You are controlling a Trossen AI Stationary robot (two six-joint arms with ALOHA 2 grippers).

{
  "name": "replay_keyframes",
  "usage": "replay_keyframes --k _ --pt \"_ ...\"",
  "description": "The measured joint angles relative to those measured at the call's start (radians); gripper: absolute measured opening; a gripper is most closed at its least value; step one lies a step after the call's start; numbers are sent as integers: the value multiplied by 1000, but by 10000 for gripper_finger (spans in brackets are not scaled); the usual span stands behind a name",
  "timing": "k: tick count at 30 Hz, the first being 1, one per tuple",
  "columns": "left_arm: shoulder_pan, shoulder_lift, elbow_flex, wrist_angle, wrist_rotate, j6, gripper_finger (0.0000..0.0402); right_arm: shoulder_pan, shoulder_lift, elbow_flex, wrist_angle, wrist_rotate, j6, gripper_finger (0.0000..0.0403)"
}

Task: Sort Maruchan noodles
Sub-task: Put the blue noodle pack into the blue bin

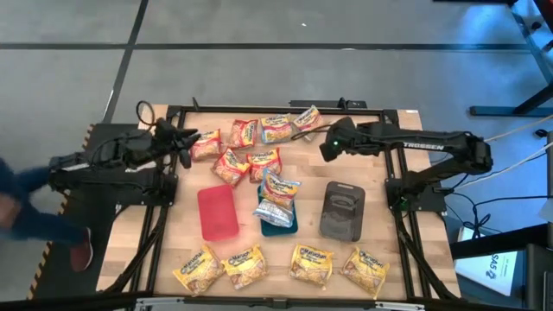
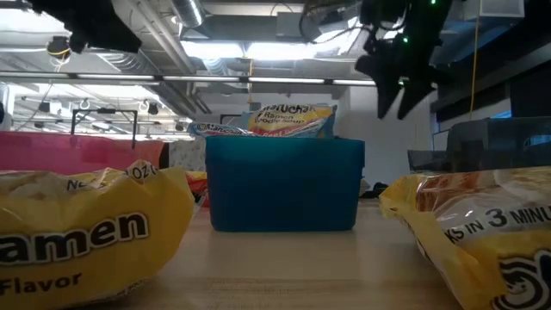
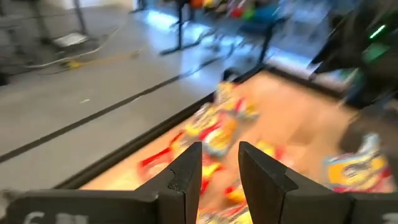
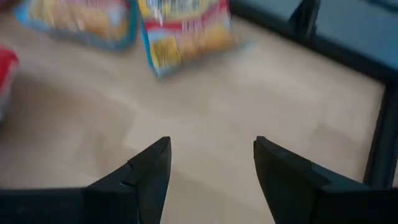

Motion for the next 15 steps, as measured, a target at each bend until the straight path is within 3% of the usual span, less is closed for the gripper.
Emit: replay_keyframes --k 3,10,15 --pt "9 46 42 -26 -45 42 99 0 -7 16 48 53 -46 225" --pt "10 61 32 -31 -41 45 99 -1 -2 17 265 101 -270 225" --pt "10 61 30 -30 -42 45 99 -8 -2 17 301 177 -297 225"
